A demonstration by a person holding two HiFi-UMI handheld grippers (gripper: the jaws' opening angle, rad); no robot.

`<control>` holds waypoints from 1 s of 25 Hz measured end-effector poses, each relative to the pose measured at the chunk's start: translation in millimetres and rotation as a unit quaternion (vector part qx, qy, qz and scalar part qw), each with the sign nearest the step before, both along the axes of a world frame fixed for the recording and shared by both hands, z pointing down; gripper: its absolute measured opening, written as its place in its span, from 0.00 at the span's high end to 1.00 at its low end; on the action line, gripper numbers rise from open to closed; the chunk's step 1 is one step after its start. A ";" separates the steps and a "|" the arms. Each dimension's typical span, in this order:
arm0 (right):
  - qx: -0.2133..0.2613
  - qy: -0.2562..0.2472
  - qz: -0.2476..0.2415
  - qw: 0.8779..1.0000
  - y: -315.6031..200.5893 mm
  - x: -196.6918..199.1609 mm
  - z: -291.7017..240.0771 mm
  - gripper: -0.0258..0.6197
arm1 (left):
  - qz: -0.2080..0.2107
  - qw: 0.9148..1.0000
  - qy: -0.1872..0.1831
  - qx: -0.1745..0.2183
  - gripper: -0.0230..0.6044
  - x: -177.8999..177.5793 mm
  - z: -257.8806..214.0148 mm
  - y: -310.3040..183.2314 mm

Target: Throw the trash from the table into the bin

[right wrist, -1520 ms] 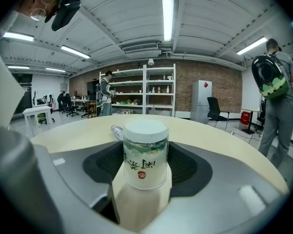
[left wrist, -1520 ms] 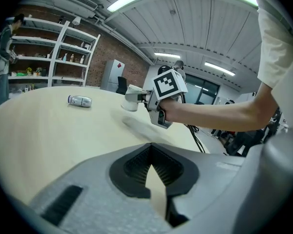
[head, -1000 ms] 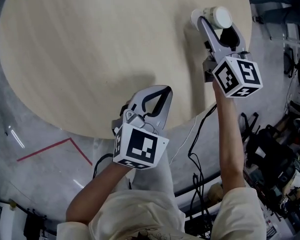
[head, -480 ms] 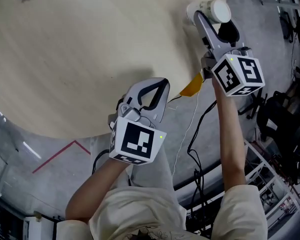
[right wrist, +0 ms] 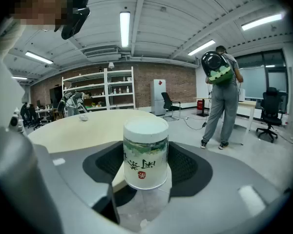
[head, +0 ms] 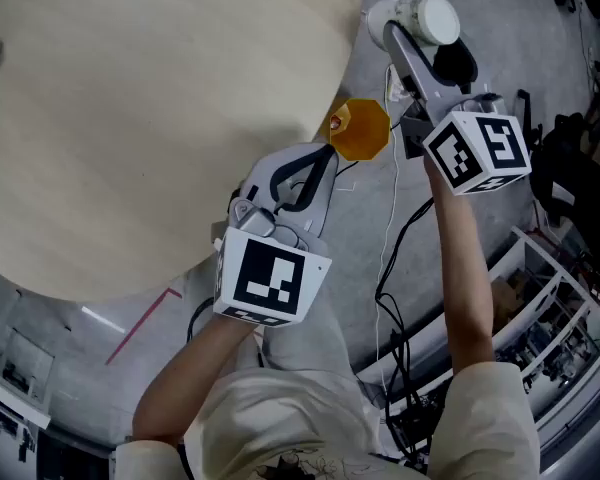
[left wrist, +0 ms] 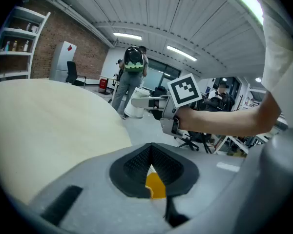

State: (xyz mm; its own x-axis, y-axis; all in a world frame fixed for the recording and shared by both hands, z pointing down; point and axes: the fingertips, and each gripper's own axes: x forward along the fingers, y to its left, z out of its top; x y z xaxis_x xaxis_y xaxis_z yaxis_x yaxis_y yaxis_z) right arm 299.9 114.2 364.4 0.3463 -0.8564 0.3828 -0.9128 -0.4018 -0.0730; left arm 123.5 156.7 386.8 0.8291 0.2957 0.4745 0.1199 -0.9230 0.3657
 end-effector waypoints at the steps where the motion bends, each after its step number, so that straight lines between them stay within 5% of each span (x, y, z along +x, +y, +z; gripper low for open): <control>1: -0.003 -0.003 0.006 1.000 12.0 3.1 3.1 0.51 | 0.008 1.000 -0.001 -0.005 0.96 4.1 0.6 8.1; 16: -0.086 -0.100 0.075 0.988 171.3 -7.3 121.3 0.51 | 0.098 0.994 -0.039 -0.036 0.96 52.9 53.8 114.6; 25: -0.121 -0.153 0.086 0.977 207.2 -20.8 208.3 0.51 | 0.119 0.990 -0.075 -0.033 0.96 71.8 112.3 143.6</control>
State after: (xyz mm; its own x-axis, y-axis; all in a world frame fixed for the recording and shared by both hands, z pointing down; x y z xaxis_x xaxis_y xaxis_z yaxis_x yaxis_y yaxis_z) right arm 279.0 321.5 572.8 0.3143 -0.6678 0.6748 -0.7810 -0.5860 -0.2161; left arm 195.3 300.2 499.2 0.6547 0.5086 0.5592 0.2705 -0.8484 0.4549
